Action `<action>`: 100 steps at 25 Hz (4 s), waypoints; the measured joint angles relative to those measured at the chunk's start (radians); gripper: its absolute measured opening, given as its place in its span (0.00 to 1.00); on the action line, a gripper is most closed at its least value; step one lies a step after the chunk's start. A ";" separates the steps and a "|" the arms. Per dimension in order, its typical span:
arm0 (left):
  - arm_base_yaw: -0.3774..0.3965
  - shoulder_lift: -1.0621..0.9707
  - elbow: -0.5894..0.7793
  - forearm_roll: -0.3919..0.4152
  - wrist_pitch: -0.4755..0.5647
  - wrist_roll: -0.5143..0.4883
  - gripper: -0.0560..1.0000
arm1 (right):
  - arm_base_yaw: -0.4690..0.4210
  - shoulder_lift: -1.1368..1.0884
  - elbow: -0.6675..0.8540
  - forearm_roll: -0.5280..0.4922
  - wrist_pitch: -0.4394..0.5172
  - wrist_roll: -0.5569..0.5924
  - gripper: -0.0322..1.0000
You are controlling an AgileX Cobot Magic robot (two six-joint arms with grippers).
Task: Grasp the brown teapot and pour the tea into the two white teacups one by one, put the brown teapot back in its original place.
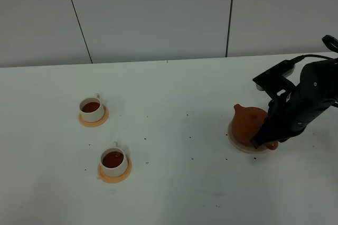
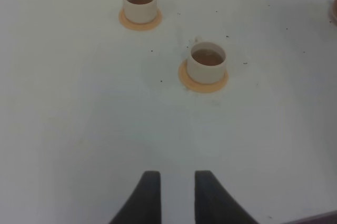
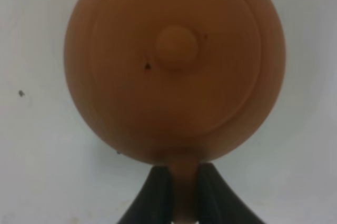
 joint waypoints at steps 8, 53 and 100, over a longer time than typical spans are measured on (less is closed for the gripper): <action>0.000 0.000 0.000 0.000 0.000 0.000 0.27 | 0.000 0.000 0.000 0.004 0.000 0.000 0.12; 0.000 0.000 0.000 0.000 0.000 -0.001 0.27 | 0.000 0.020 0.000 0.034 -0.012 -0.014 0.25; 0.000 0.000 0.000 0.000 0.000 0.000 0.27 | 0.000 -0.228 0.000 -0.098 0.020 -0.003 0.36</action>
